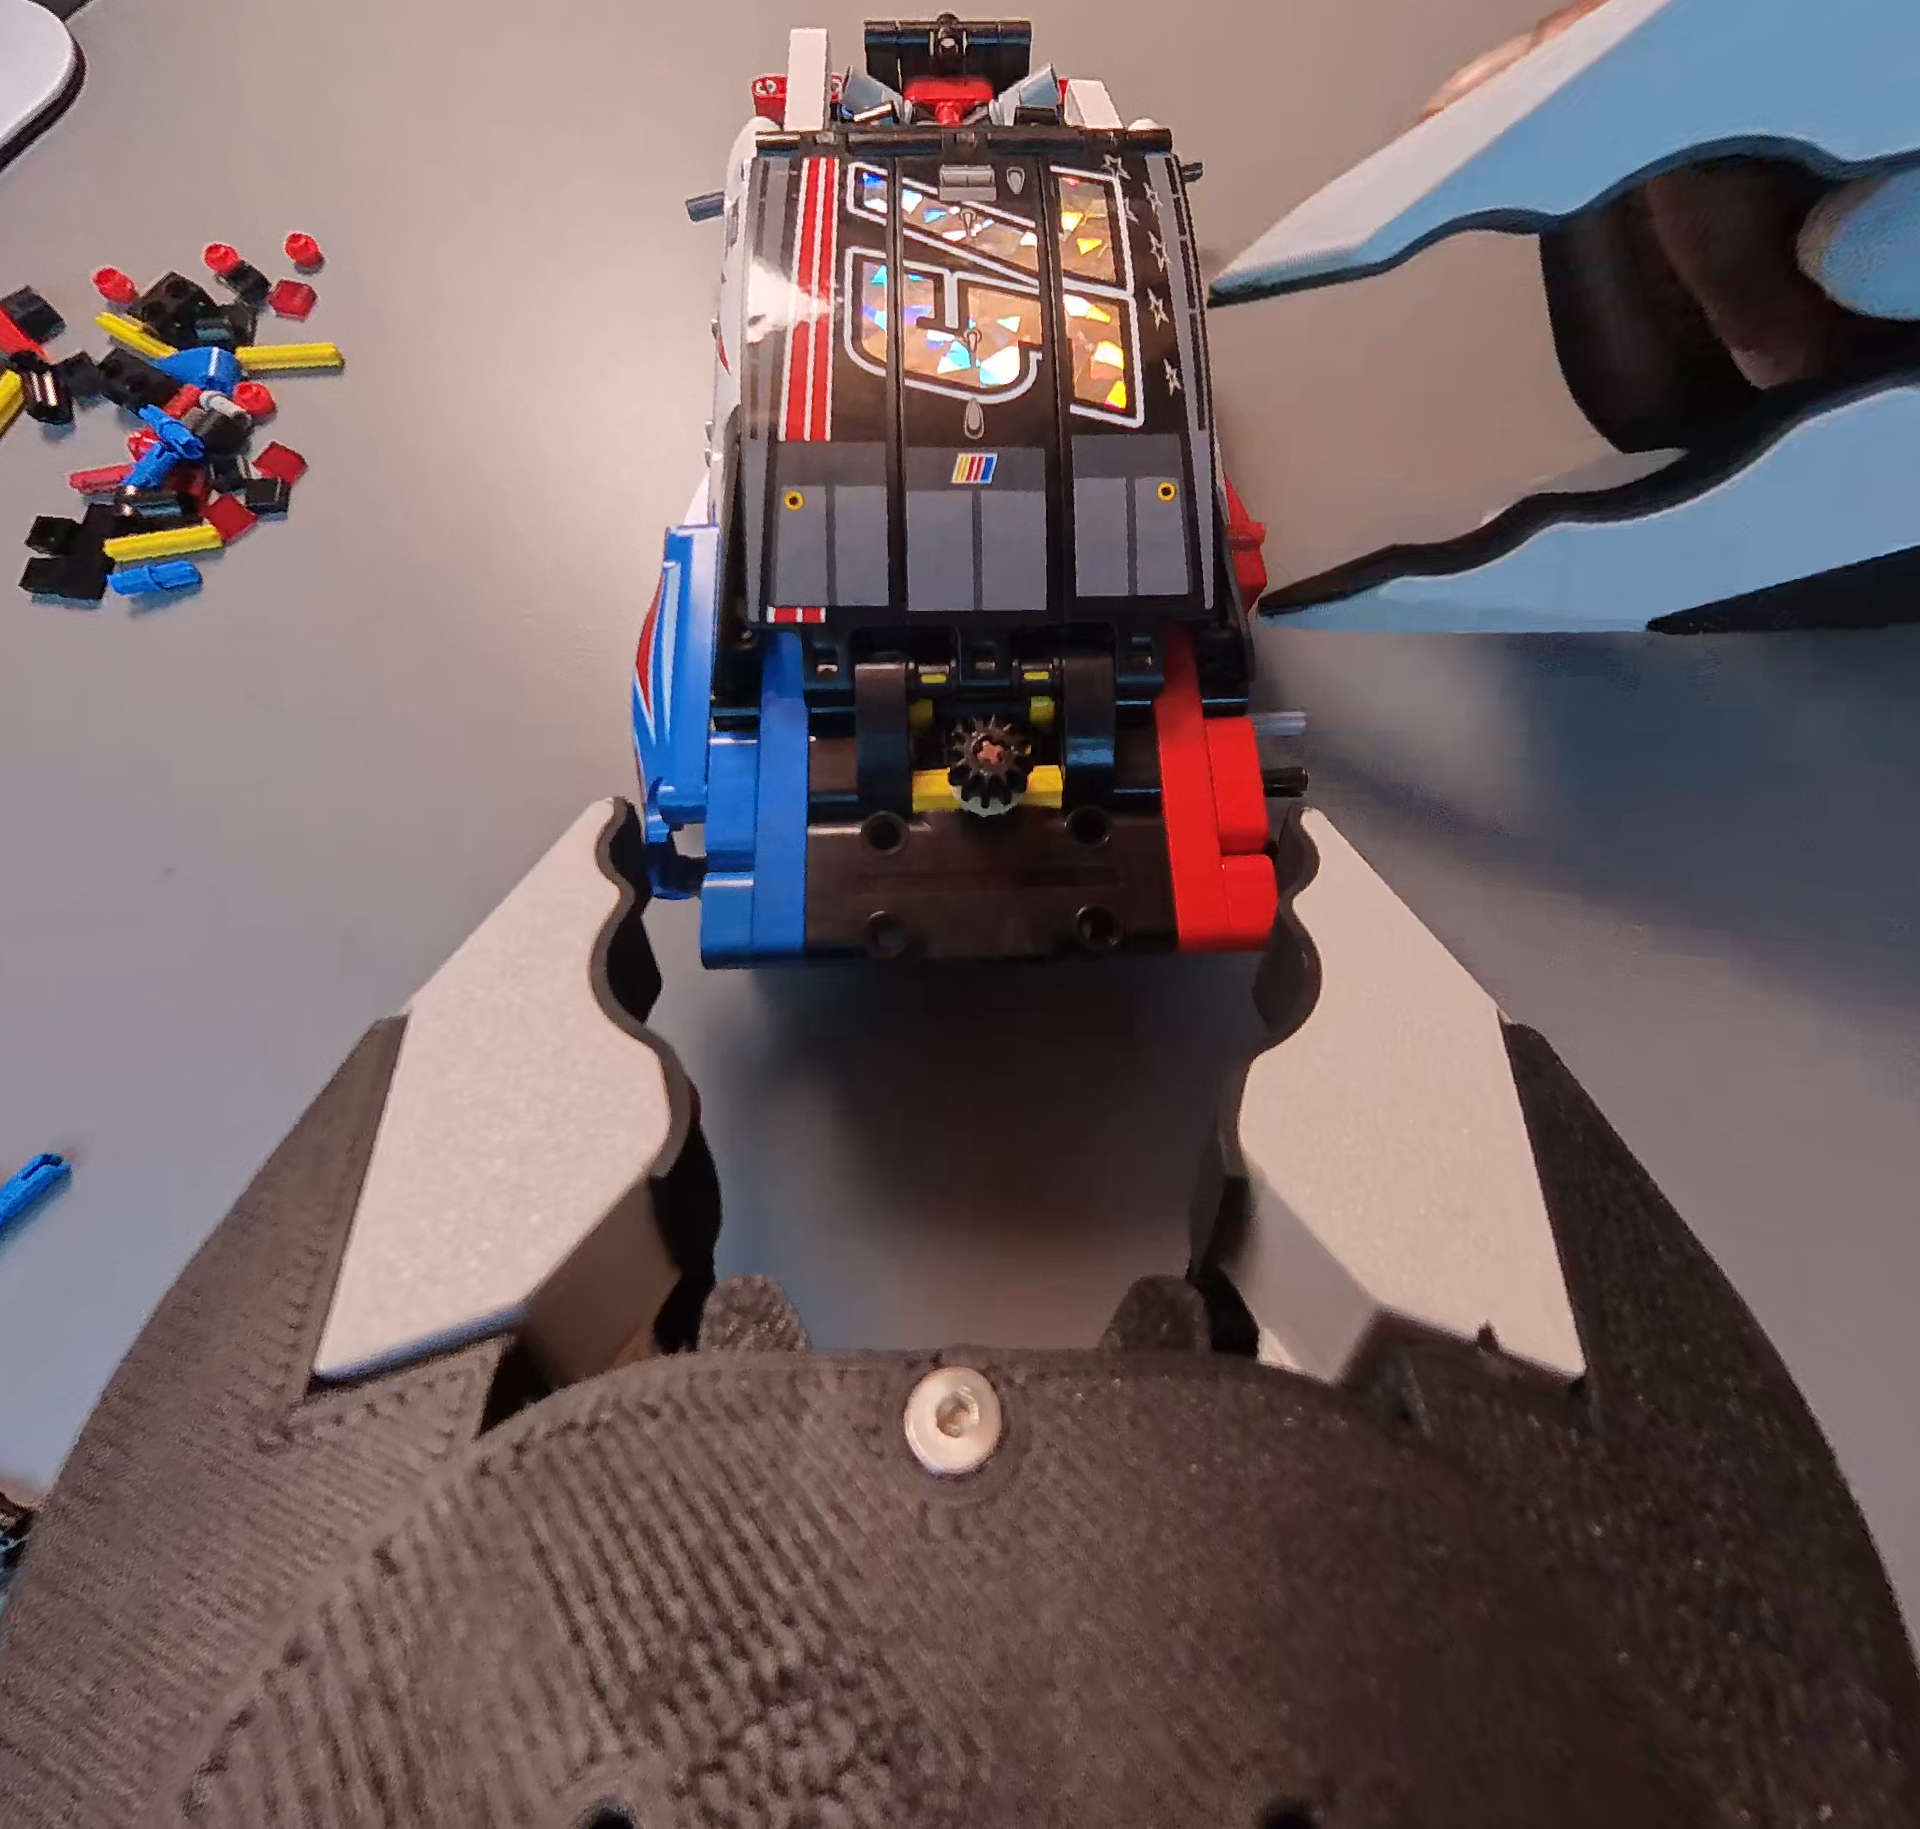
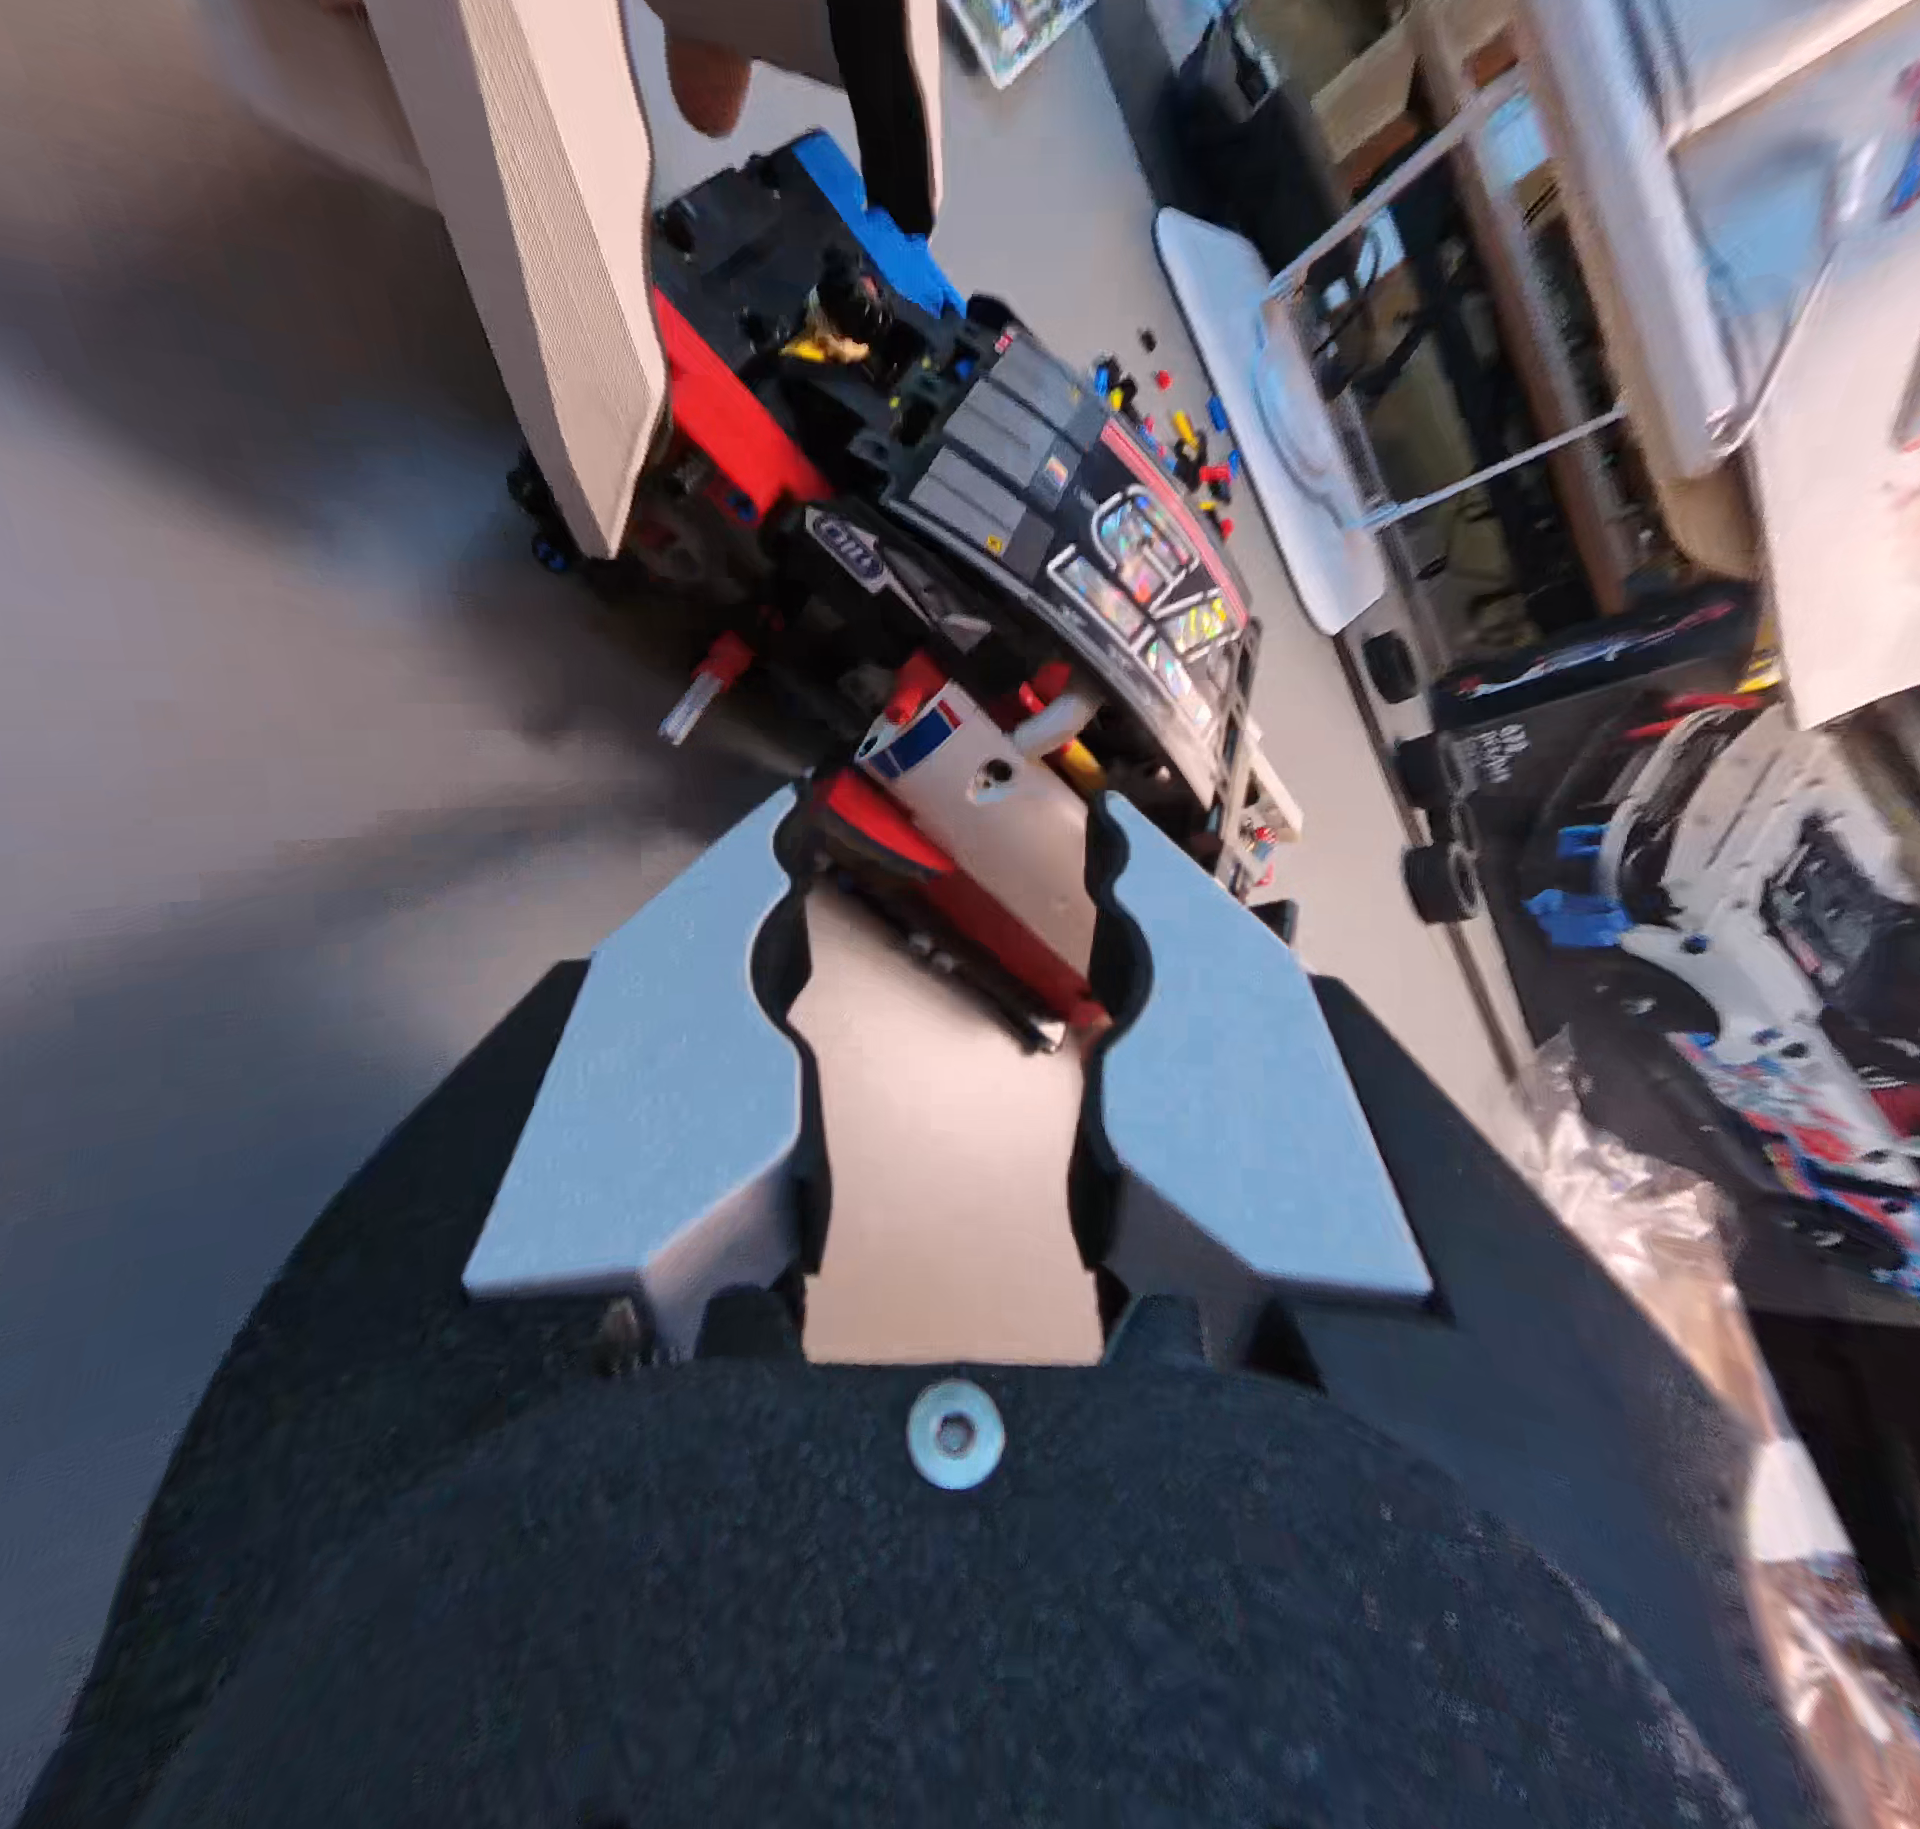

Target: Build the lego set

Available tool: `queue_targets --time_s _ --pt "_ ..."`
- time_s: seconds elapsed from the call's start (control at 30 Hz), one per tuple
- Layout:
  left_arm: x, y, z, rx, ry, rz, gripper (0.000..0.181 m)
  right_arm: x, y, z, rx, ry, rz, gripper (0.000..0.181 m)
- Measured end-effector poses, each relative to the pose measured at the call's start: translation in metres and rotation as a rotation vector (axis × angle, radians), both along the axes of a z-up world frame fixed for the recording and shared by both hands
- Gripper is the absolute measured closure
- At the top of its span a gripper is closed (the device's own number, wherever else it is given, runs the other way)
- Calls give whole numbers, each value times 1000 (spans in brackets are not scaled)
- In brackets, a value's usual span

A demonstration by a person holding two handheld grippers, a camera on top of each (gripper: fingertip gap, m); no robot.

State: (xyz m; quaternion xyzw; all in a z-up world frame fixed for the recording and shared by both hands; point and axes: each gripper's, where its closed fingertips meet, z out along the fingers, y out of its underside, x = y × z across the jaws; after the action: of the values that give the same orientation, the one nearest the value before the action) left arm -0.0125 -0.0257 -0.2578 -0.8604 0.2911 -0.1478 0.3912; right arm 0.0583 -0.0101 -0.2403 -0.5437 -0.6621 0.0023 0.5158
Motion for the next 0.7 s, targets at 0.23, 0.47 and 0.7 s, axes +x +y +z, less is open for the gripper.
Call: queue_targets --time_s 0.23,0.47,0.7 --pt "-1 0 2 -15 -42 -9 64 6 -15 8 -305 198 -2 181" --pt "-2 -1 5 -45 -108 -18 63 -11 -14 16 -254 195 72 181" --pt "-5 -2 5 -47 -108 -48 64 -21 -10 19 -402 202 120 181"
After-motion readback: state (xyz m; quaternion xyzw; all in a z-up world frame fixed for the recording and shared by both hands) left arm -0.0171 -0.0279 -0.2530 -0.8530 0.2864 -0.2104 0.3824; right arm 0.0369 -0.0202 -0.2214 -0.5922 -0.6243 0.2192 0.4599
